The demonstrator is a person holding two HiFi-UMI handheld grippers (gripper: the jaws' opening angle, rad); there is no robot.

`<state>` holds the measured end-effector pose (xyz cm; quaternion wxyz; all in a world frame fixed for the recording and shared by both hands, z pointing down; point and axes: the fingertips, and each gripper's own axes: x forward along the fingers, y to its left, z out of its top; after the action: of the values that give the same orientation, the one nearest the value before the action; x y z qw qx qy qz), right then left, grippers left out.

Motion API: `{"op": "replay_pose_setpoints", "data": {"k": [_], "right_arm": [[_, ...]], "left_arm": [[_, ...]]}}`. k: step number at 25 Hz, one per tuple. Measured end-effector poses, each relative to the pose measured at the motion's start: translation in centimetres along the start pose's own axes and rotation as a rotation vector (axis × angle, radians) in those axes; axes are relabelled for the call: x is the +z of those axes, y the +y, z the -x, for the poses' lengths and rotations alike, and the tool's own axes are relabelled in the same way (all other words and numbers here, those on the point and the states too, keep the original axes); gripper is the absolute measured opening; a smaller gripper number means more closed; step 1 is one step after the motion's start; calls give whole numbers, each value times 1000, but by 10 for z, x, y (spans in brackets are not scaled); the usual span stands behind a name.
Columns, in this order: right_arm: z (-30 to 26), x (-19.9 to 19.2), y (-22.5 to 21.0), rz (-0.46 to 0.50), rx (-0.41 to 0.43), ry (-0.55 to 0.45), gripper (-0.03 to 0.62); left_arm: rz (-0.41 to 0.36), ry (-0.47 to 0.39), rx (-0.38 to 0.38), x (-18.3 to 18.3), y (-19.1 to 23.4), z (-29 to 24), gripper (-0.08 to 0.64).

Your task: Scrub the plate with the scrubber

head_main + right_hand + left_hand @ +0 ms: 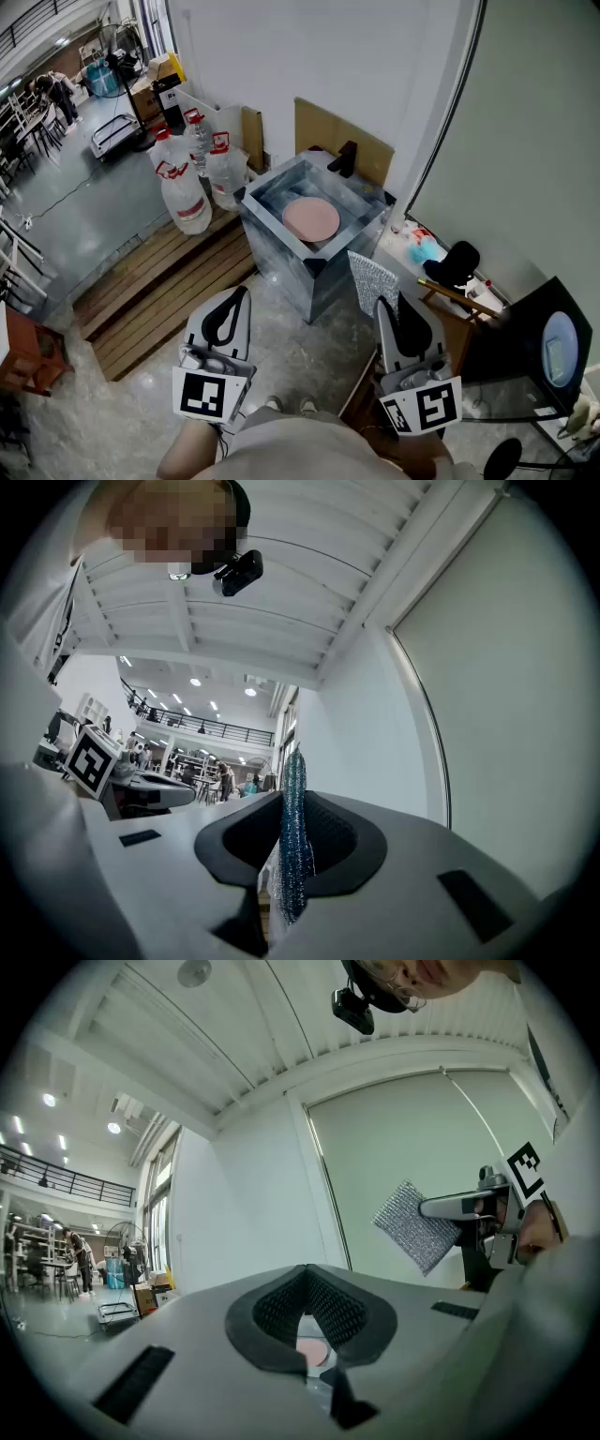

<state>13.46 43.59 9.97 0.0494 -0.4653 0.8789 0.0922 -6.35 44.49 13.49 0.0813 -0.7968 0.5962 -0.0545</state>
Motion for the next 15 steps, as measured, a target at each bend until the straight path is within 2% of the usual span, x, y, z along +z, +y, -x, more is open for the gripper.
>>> {"op": "replay_pose_setpoints", "data": {"k": [7, 15], "right_arm": [[-1, -3, -13, -45, 6, -14, 98], [-7, -21, -20, -72, 57, 7, 98]], "left_arm": [[2, 6, 0, -1, -6, -9, 17], [-1, 18, 19, -6, -12, -17, 17]]}}
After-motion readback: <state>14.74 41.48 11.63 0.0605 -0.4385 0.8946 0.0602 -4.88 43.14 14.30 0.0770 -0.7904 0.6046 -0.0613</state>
